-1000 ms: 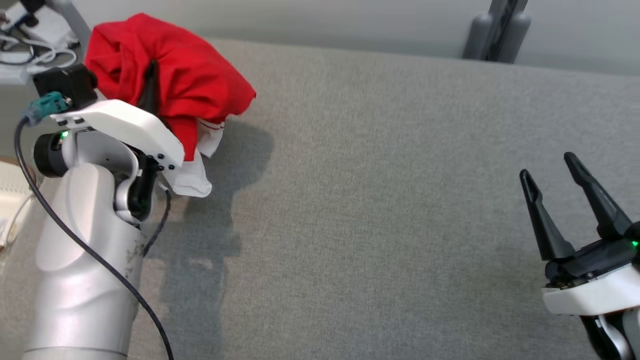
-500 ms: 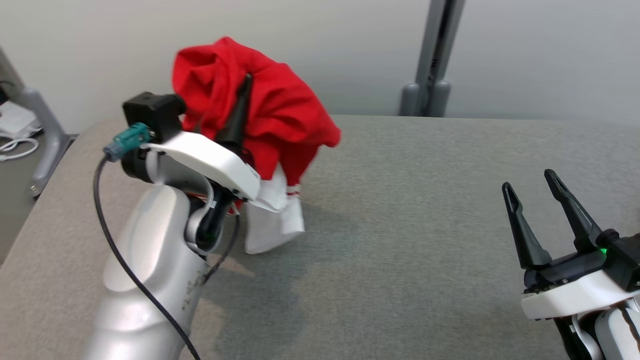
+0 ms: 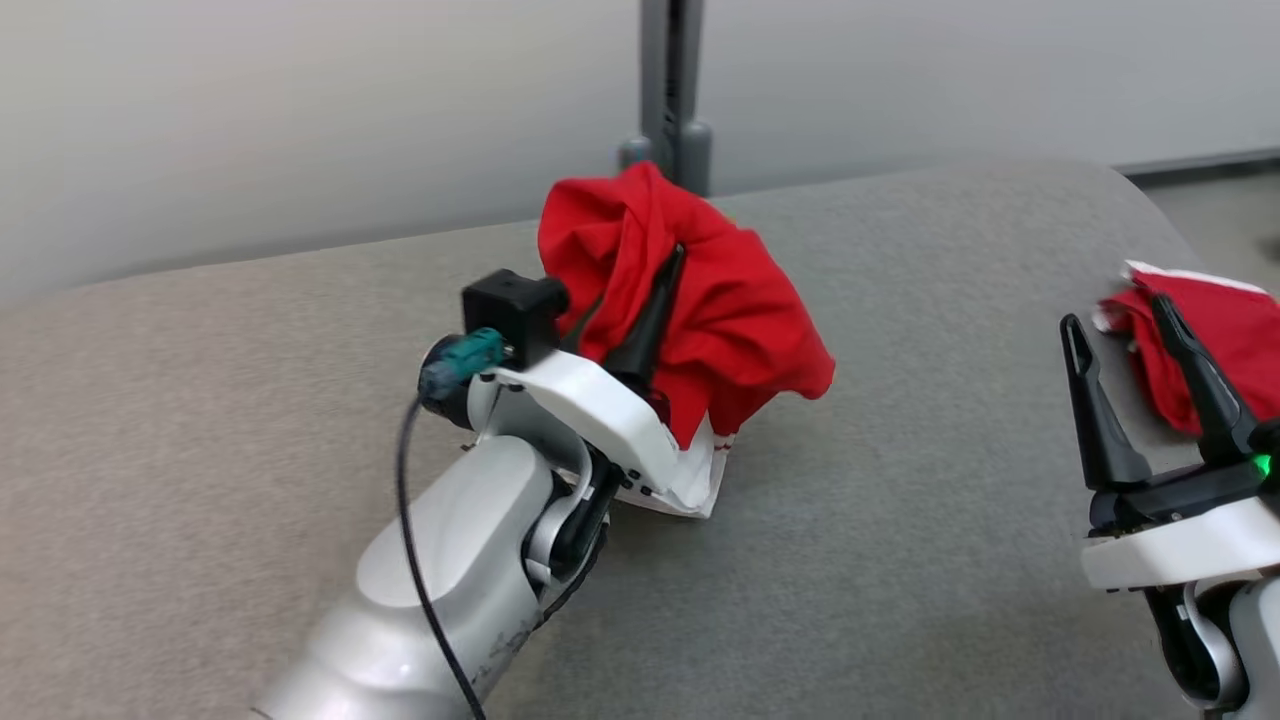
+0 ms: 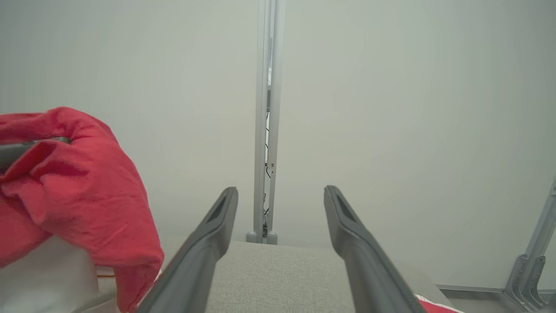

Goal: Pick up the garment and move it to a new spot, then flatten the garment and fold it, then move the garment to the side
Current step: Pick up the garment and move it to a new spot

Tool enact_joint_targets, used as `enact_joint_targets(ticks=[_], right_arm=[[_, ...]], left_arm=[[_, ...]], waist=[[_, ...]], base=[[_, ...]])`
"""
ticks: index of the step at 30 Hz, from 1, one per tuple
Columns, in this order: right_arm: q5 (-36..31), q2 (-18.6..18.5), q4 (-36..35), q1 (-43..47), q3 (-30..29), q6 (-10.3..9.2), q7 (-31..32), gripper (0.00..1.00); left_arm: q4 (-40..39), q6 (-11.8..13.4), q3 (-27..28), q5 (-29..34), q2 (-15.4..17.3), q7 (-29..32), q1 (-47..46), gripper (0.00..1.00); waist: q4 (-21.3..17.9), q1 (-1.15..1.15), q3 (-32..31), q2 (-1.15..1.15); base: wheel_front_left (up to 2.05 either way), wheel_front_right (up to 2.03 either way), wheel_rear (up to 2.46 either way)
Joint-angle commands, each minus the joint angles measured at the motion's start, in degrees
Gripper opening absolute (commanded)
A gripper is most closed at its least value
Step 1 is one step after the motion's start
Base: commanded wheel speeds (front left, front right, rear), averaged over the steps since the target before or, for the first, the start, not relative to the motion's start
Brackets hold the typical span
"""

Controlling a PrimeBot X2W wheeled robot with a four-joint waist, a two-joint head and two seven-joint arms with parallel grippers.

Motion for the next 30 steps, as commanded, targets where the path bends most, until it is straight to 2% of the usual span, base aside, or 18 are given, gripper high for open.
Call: enact_joint_targets(ticks=[1,7,8,9,15,19,26,30], right_arm=[[0.34,-0.17,0.08,-0.75,-0.08,-0.02,-0.24,1.00],[2.15,-0.20,0.81,-2.69,-0.46,-0.02,-0.24,1.00],[2.42,-0.15,0.89,-2.91,-0.55,-0.02,-0.25,1.00],[2.55,-0.12,1.03,-3.04,-0.57,-0.02,-0.24,1.00],[3.07,-0.16,1.80,-1.82,-0.56,-0.01,-0.24,1.00],[2.45,-0.89,2.44,-0.46,0.13,-0.01,-0.24,1.00],[1.44,-0.13,2.03,2.38,0.95,-0.02,-0.24,1.00],[0.73,0.71,1.57,3.78,1.10,-0.02,-0.24,1.00]], left_arm=[[0.60,0.47,-0.29,0.27,0.36,-0.52,-1.03,0.00],[9.50,4.16,-8.88,-3.62,0.38,-1.78,-2.74,0.01],[10.62,4.54,-10.07,-4.62,0.32,-1.89,-2.96,0.77],[11.74,4.95,-11.20,-5.77,0.34,-1.95,-3.02,1.00],[14.34,6.00,-15.40,-10.24,0.40,-2.45,-2.35,1.00],[13.25,6.72,-12.64,-9.21,0.37,-2.46,-0.49,1.00],[9.85,6.31,-2.82,1.67,0.35,-2.49,5.77,1.00],[4.42,5.68,4.52,9.92,1.33,-2.44,11.52,1.00]], waist=[[-3.04,0.00,2.15,0.00],[-8.35,0.00,5.34,0.00],[-8.95,0.00,5.69,0.00],[-9.49,0.00,5.98,0.00],[-10.22,0.00,5.15,0.00],[-8.55,0.00,2.84,0.00],[-3.81,0.00,-0.89,0.00],[-0.70,0.00,-2.50,0.00]], base=[[0.00,0.00,0.00],[0.00,0.00,0.00],[0.00,0.00,0.00],[0.00,0.00,0.00],[0.00,0.00,0.00],[0.00,0.00,0.00],[0.00,0.00,0.00],[0.00,0.00,0.00]])
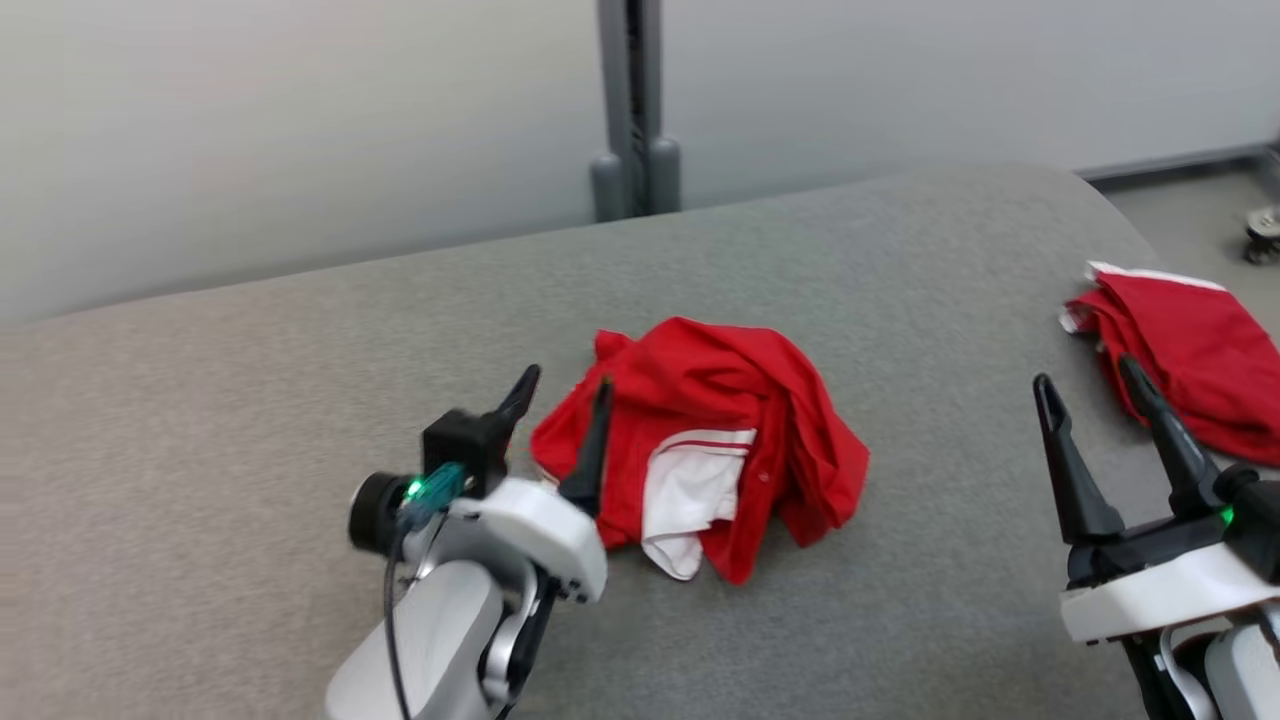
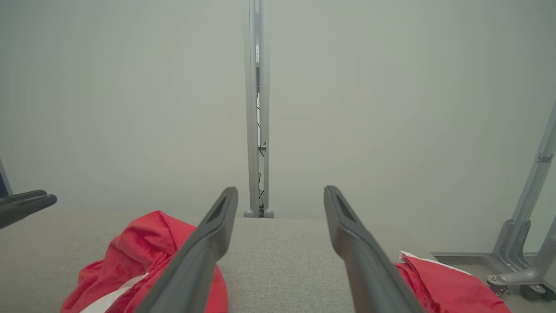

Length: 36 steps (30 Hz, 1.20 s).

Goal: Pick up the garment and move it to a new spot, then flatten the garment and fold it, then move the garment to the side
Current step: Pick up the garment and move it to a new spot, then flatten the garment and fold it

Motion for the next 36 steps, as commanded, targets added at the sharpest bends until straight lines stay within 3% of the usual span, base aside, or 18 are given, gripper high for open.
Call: enact_joint_targets(ticks=[1,10,19,24,36], right_arm=[[-0.48,0.20,-0.26,1.17,0.03,-0.02,-0.24,1.00],[-1.68,1.38,0.14,2.94,0.71,-0.02,-0.25,1.00],[-2.40,2.13,1.81,5.01,2.30,-0.02,-0.24,1.00],[-2.53,2.82,2.92,6.03,2.39,-0.02,-0.24,1.00],[-3.11,3.84,4.67,6.51,2.22,-0.02,-0.24,1.00]], left_arm=[[-2.84,-0.48,3.15,3.61,0.91,-0.18,3.62,1.00],[-15.39,-3.89,16.57,16.19,1.63,-0.19,19.93,1.00],[-23.39,-7.83,23.68,22.04,0.08,-0.19,29.93,1.00],[-26.44,-9.19,25.05,23.64,-0.35,-0.19,33.80,1.00],[-28.52,-8.17,24.17,22.33,-0.36,-0.19,34.73,1.00]], waist=[[3.37,0.00,-2.16,0.00],[11.12,0.00,-5.77,0.00],[16.86,0.00,-7.46,0.00],[18.41,0.00,-7.85,0.00],[18.86,0.00,-8.24,0.00]], base=[[0.00,0.00,0.00],[0.00,0.00,0.00],[0.00,0.00,0.00],[0.00,0.00,0.00],[0.00,0.00,0.00]])
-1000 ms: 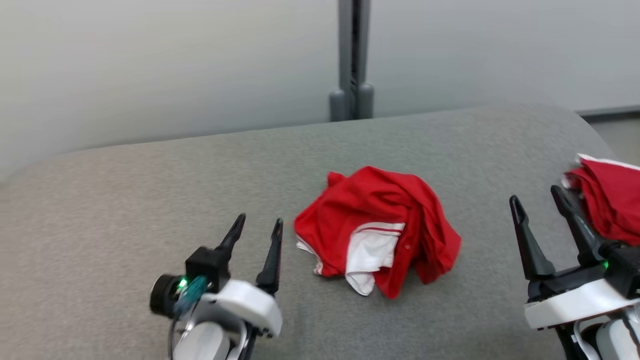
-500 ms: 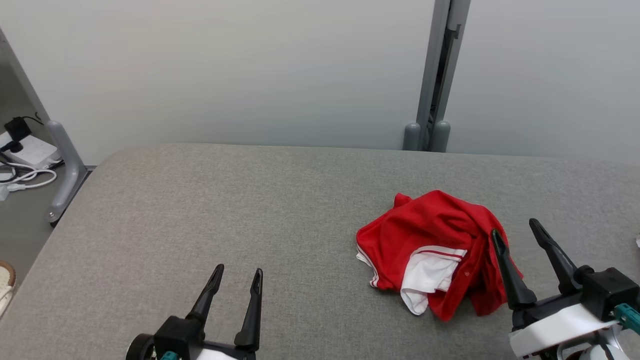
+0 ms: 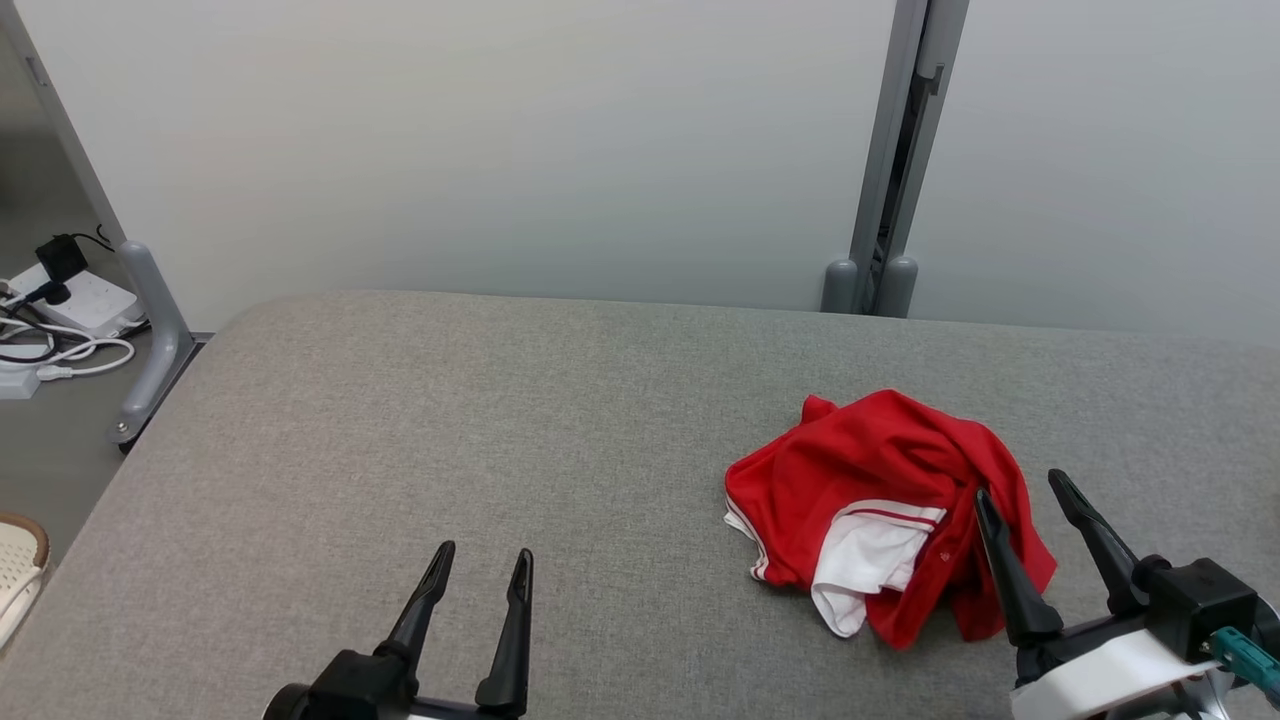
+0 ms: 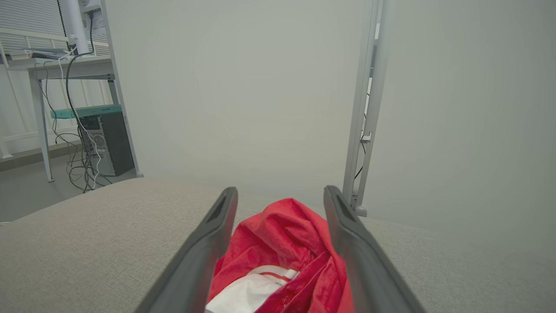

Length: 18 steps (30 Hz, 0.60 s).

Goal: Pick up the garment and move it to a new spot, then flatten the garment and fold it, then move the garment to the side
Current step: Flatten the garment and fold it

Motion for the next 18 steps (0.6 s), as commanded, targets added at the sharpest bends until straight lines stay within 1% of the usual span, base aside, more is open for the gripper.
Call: enact_joint_targets(ticks=[1,11,15,18], right_arm=[[-0.08,-0.05,0.16,-0.25,-0.14,-0.02,-0.24,1.00],[0.46,0.11,1.05,-0.03,0.07,-0.02,-0.24,1.00],[1.48,-0.43,5.50,0.54,2.12,-0.02,-0.24,1.00],[4.02,-0.47,10.07,0.33,4.16,-0.02,-0.23,1.00]], left_arm=[[-0.26,0.31,-0.01,-0.29,0.18,-0.19,-0.59,1.00],[-0.35,0.48,-0.50,-0.46,0.19,-0.19,-1.07,1.00],[-0.25,0.69,-1.00,-0.65,0.18,-0.19,-1.20,1.00],[-0.08,0.93,-1.74,-0.87,0.19,-0.19,-1.44,1.00]], waist=[[-0.09,0.00,0.02,0.00],[-0.14,0.00,0.24,0.00],[0.25,0.00,0.86,0.00],[0.89,0.00,1.49,0.00]], base=[[0.00,0.00,0.00],[0.00,0.00,0.00],[0.00,0.00,0.00],[0.00,0.00,0.00]])
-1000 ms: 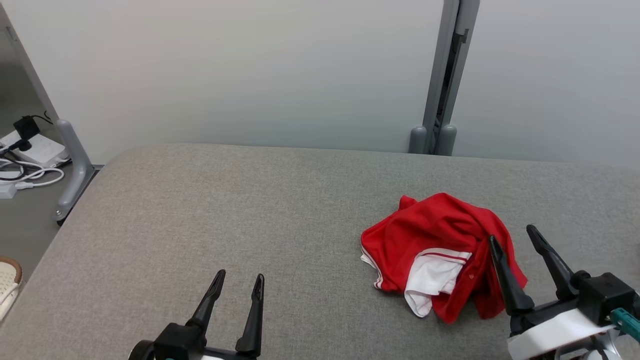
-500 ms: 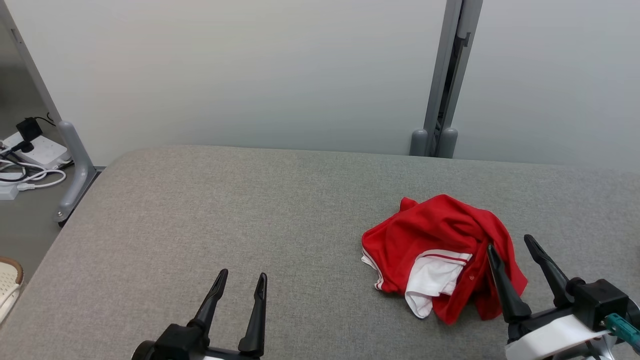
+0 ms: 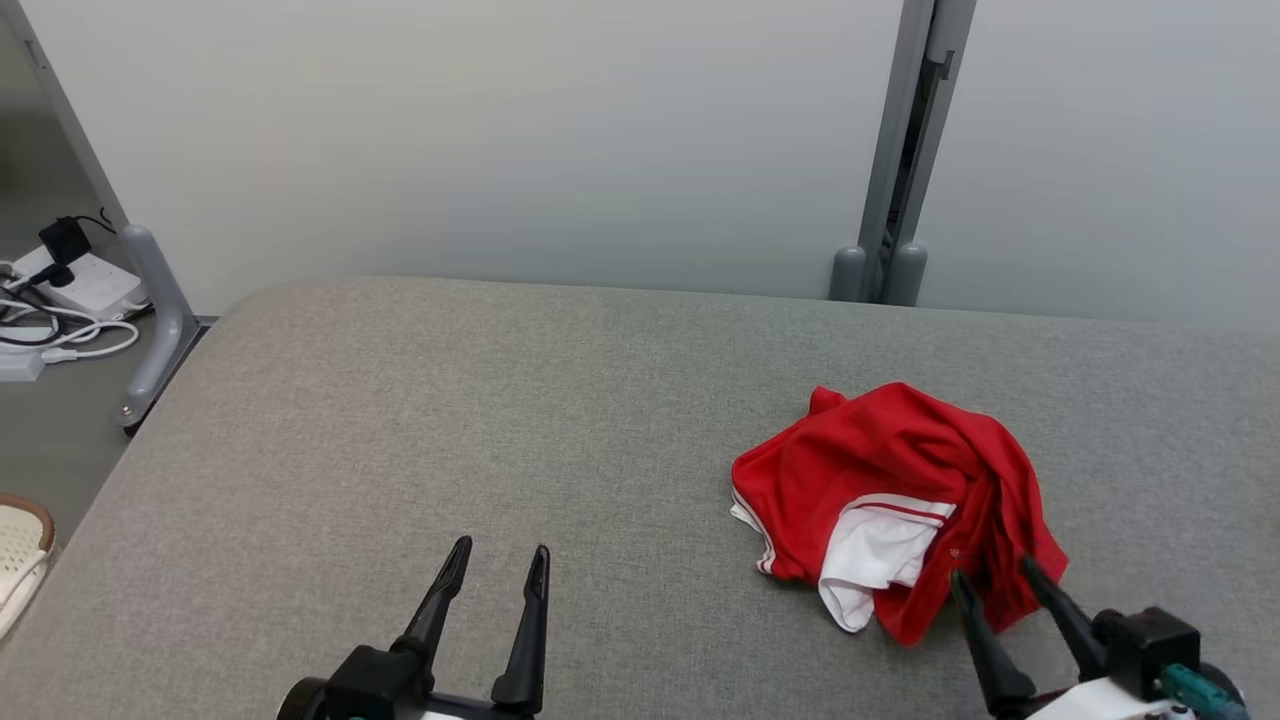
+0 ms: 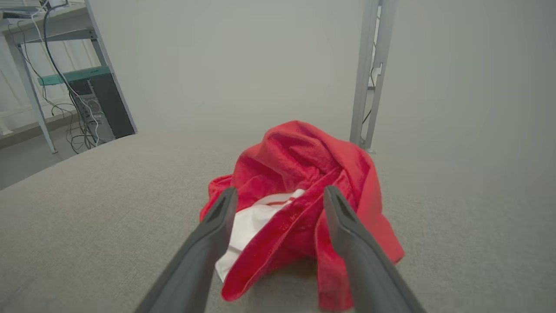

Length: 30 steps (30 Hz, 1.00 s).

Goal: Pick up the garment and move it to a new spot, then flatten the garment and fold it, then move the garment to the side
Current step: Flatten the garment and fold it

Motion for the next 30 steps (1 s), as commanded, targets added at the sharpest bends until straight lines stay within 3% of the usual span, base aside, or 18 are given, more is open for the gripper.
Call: enact_joint_targets(ticks=[1,17,18,21,30], right_arm=[[0.85,-0.75,2.33,-0.46,0.94,-0.02,-0.22,1.00],[12.14,-0.77,17.41,-7.01,8.66,-0.01,-0.13,1.00],[12.51,-0.82,18.11,-7.36,8.92,-0.02,-0.15,0.58],[13.24,-1.07,19.93,-8.43,9.55,-0.02,-0.19,0.00],[12.86,-1.54,19.35,-10.47,8.82,-0.01,-0.22,0.00]], left_arm=[[0.17,0.31,-0.35,-0.32,0.21,-0.19,-0.85,1.00],[0.89,1.47,-2.26,-0.02,0.20,-0.19,-2.30,1.00],[0.94,1.47,-2.29,-0.01,0.22,-0.19,-2.34,1.00],[1.08,1.54,-2.46,-0.10,0.21,-0.19,-2.47,1.00],[0.98,2.10,-2.60,-0.70,0.22,-0.19,-2.70,1.00]], waist=[[0.63,0.00,0.53,0.00],[5.50,0.00,2.63,0.00],[5.71,0.00,2.68,0.00],[6.16,0.00,2.79,0.00],[6.22,0.00,2.69,0.00]], base=[[0.00,0.00,0.00],[0.00,0.00,0.00],[0.00,0.00,0.00],[0.00,0.00,0.00],[0.00,0.00,0.00]])
